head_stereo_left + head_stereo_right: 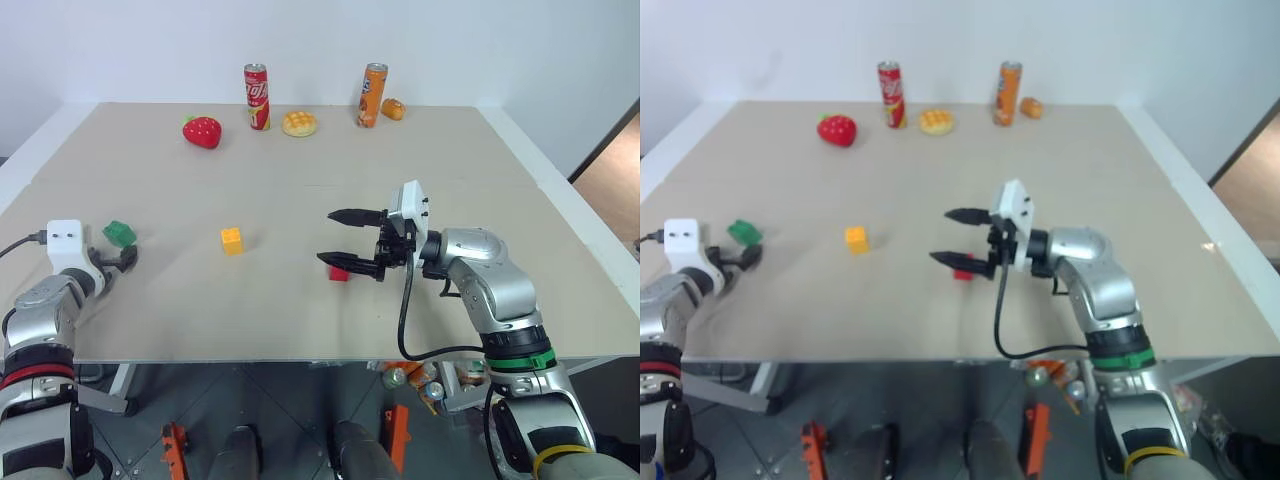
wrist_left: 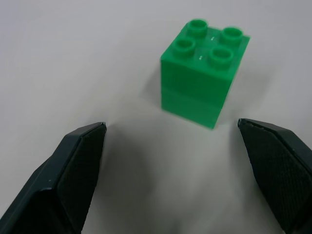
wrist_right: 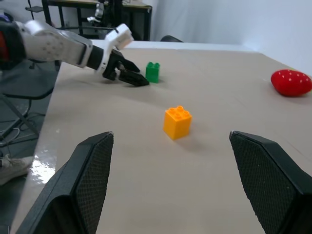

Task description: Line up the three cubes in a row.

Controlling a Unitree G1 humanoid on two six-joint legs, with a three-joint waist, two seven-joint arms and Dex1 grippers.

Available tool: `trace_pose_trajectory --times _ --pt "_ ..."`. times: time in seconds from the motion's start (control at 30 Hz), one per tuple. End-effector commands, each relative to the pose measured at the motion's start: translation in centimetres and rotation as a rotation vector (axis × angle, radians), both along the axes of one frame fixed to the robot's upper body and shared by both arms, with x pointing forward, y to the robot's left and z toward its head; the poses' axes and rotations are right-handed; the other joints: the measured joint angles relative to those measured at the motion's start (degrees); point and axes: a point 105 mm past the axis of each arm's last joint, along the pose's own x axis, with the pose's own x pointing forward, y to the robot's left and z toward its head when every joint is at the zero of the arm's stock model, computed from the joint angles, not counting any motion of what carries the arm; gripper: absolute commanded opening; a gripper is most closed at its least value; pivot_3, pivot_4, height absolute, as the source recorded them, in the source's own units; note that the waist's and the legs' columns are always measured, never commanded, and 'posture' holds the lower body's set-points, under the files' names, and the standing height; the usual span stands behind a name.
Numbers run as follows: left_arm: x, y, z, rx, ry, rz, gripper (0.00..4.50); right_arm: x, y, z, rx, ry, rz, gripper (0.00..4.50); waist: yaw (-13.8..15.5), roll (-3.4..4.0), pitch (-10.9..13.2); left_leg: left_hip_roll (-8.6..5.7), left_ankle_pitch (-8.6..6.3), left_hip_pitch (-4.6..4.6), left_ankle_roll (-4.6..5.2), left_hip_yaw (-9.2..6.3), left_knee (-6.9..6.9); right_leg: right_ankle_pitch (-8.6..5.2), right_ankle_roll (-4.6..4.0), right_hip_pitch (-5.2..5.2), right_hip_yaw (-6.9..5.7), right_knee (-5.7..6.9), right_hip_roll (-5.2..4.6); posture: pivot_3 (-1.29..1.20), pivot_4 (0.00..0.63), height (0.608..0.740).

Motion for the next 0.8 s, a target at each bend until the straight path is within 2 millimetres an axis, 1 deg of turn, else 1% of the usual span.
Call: trace_pose_trajectory --times 0.03,0.2,0.4,0.43,0.47,0.5,0.6,0.63,0.67,0.7,0.8 --pt "0.7 0.1 0.6 0.038 -0.005 -0.018 4.50 -0.4 -0.3 1.6 0.021 -0.058 -0.001 3.95 0.0 0.00 0.0 0.00 0.01 0.00 0.01 0.00 0.00 0.01 -0.02 0.00 0.00 0.00 0.00 0.00 0.150 0.740" --pt "2.5 -1.5 1.1 0.058 -0.001 -0.082 4.50 -0.4 -0.4 1.7 0.020 -0.061 -0.011 3.95 0.3 0.00 0.0 0.00 0.09 -0.01 0.04 0.00 0.00 0.03 -0.03 0.01 -0.04 0.01 0.00 0.00 0.150 0.740" --pt "3.7 -2.7 1.5 0.061 -0.004 -0.112 4.50 -0.4 -0.5 1.6 0.014 -0.059 -0.021 3.95 0.4 0.00 0.0 0.00 0.10 -0.17 0.02 -0.01 -0.02 0.12 0.23 -0.09 -0.04 -0.01 -0.01 0.00 0.150 0.740" --pt "3.7 -2.7 1.4 0.059 -0.004 -0.109 3.98 -0.4 -0.6 1.6 0.013 -0.058 -0.024 4.00 0.4 0.00 0.0 0.00 0.09 -0.19 0.02 -0.01 -0.02 0.11 0.24 -0.11 -0.05 -0.01 -0.01 0.00 0.150 0.740" --pt "3.7 -2.7 1.4 0.052 -0.010 -0.109 3.60 -0.3 -0.7 1.5 0.013 -0.058 -0.029 4.00 0.5 0.00 0.0 0.00 0.09 -0.22 0.02 -0.01 -0.03 0.11 0.25 -0.13 -0.05 -0.01 -0.01 0.00 0.150 0.740" --pt "3.6 -2.7 1.3 0.048 -0.013 -0.110 3.34 -0.3 -0.8 1.5 0.013 -0.058 -0.033 4.00 0.5 0.00 0.0 0.00 0.09 -0.23 0.02 -0.01 -0.03 0.10 0.26 -0.14 -0.04 -0.01 -0.01 0.00 0.150 0.740" --pt "3.3 -2.5 0.8 0.045 -0.007 -0.106 2.29 -0.3 -1.0 1.6 0.014 -0.055 -0.042 4.00 0.5 0.00 0.0 0.00 0.09 -0.23 0.02 -0.01 -0.02 0.10 0.25 -0.16 -0.04 -0.01 -0.01 0.00 0.150 0.740" --pt "3.2 -2.3 0.6 0.044 -0.004 -0.100 2.11 -0.3 -1.1 1.5 0.013 -0.054 -0.045 4.00 0.4 0.00 0.0 0.01 0.09 -0.22 0.02 -0.01 -0.02 0.11 0.24 -0.16 -0.04 0.00 0.00 0.00 0.150 0.740" --pt "3.1 -2.3 0.6 0.043 -0.002 -0.097 1.61 -0.2 -1.1 1.5 0.010 -0.053 -0.047 4.00 0.3 0.00 0.0 0.01 0.09 -0.21 0.02 -0.01 -0.02 0.12 0.23 -0.15 -0.04 0.00 0.00 0.00 0.150 0.740" --pt "3.1 -2.2 0.6 0.044 -0.003 -0.098 1.35 -0.2 -1.2 1.4 0.008 -0.052 -0.047 4.00 0.2 0.00 0.0 0.02 0.09 -0.20 0.02 0.00 -0.02 0.13 0.22 -0.16 -0.04 0.00 0.01 0.00 0.150 0.740" --pt "3.1 -2.4 0.7 0.045 -0.005 -0.113 1.37 -0.1 -1.1 1.4 0.003 -0.052 -0.043 4.00 0.0 0.00 0.0 0.02 0.09 -0.19 0.02 0.00 -0.02 0.14 0.22 -0.15 -0.04 0.01 0.00 0.00 0.150 0.740"
